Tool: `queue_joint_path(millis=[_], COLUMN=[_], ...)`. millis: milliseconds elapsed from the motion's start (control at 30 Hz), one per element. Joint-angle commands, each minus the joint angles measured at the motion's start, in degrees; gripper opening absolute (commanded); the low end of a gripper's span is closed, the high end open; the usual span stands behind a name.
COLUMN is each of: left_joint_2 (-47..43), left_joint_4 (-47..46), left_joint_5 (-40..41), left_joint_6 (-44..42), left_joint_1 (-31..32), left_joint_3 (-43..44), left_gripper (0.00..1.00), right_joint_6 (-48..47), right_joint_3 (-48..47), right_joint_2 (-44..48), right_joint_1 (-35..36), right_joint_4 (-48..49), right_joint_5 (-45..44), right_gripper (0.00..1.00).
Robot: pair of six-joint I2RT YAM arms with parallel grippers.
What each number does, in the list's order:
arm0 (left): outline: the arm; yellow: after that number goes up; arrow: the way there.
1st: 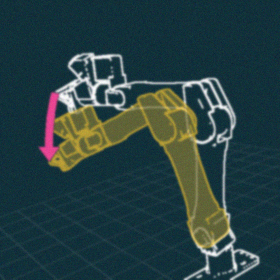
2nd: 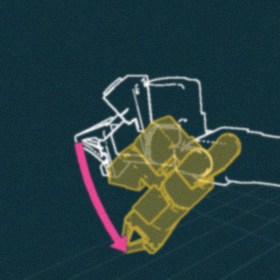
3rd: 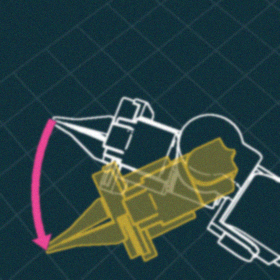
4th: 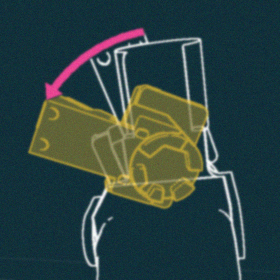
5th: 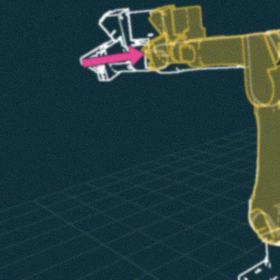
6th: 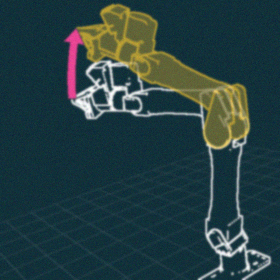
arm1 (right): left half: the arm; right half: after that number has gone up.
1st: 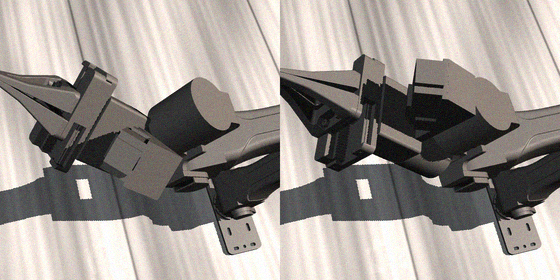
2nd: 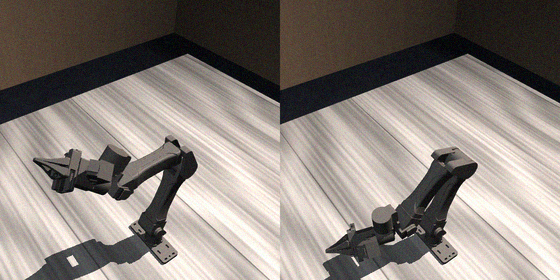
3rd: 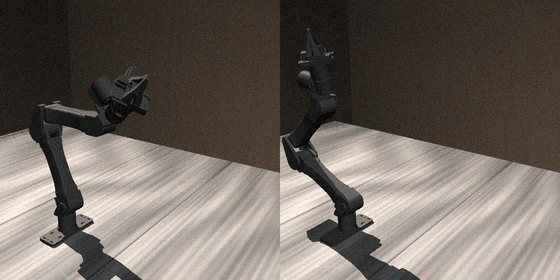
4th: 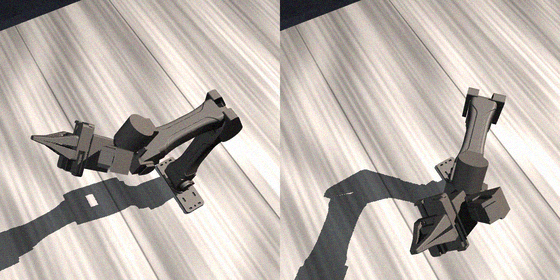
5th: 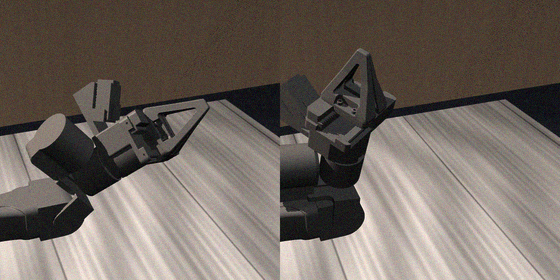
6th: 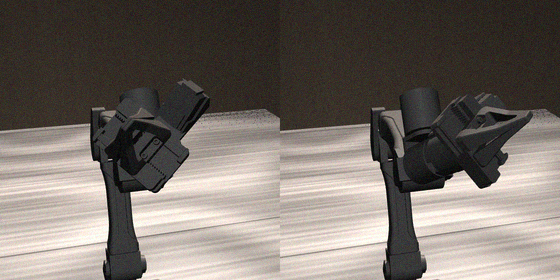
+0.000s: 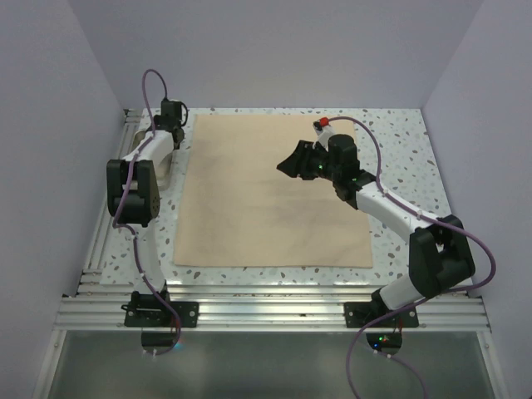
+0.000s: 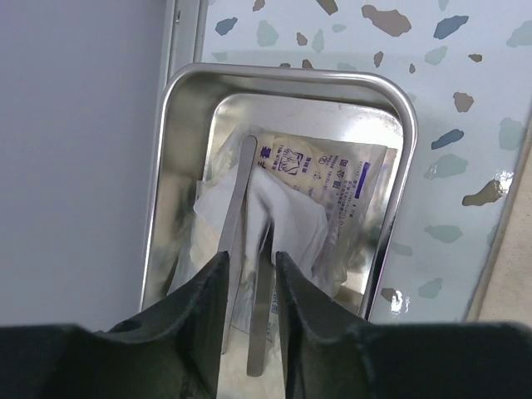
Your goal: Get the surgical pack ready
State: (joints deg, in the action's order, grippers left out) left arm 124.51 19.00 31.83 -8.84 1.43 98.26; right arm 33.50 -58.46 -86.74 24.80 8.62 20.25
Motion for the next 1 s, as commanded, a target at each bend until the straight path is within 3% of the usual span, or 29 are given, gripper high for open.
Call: queue_joint_path(millis=[0,233,433,600,800,967], left_joint_2=[-1.5,-4.4,-7.9,-5.8,-2.3,-0.8], left_joint_4=[-2.4,3.3,6.4,10.3,13.9,13.3], left_joint_5=[-0.4,-4.1,-18.2,-20.7,-30.9,-31.4], left_joint_6=[-0.3,4.2,10.0,12.4,15.0,14.9], left_joint_1=[-0.2,-0.1,-0.2,-1.3,-5.5,-5.8], left_joint_3=[1.9,2.0,0.4,3.5,4.8,4.4], left_gripper=[0.36,0.37,0.37,0.38,0.34,0.34], right_joint_6=[0.4,0.5,0.7,0.5,0.3,0.3], right_joint_3=[0.5,1.2,1.2,1.5,1.6,1.6], right_joint_2=[-0.3,-0.3,-0.2,0.3,0.8,0.7], right_joint_1=[-0.2,-0.1,-0.2,-0.2,-0.2,-0.2], right_joint_4=[2.9,3.4,3.7,3.5,3.2,3.3], right_joint_5=[0.8,0.7,0.8,0.7,0.4,0.5], right_gripper=[0.52,0.52,0.52,0.51,0.51,0.51])
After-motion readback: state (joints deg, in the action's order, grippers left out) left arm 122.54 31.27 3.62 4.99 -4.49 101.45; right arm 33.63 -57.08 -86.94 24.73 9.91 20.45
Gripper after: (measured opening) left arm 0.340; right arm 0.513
